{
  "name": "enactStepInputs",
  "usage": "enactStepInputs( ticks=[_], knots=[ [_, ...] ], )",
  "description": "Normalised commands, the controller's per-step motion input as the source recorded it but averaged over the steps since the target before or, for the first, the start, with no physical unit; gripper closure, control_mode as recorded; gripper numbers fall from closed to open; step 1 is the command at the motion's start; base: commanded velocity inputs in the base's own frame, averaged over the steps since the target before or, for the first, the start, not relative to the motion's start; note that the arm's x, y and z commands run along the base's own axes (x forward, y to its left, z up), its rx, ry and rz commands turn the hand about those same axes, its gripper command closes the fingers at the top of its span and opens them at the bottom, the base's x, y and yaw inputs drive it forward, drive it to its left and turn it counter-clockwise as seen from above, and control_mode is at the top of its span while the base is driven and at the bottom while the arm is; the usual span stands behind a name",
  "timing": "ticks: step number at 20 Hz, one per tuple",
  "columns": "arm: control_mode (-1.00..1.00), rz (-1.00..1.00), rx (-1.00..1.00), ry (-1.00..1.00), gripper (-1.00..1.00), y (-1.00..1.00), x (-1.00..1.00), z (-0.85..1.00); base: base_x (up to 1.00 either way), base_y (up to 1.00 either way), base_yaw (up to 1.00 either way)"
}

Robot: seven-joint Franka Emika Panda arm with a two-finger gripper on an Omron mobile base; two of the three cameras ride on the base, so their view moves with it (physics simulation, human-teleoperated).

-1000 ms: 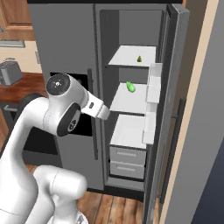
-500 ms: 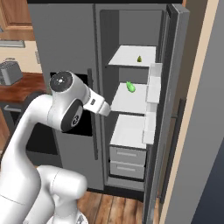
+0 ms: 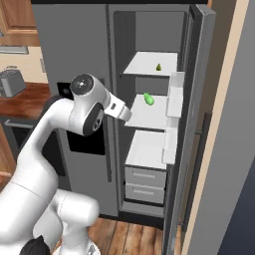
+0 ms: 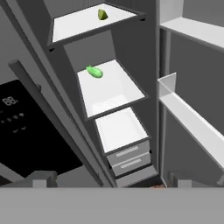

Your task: Take the lemon wedge from the fridge and place it on the plate with fish on the dining counter.

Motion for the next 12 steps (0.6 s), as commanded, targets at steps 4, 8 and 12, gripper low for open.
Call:
enactStepInputs(
  ticks=[4,8,12],
  knots=[
    [-1.00,0.00,0.00,-0.02,-1.00,-0.09,-0.59,-0.03,0.00,0.00,0.00],
    [-1.00,0.00,-0.03,0.00,-1.00,0.00,-0.53,-0.04,0.00,0.00,0.00],
    [-1.00,0.00,0.00,0.00,-1.00,0.00,0.00,0.00,0.00,0.00,0.00]
  ],
)
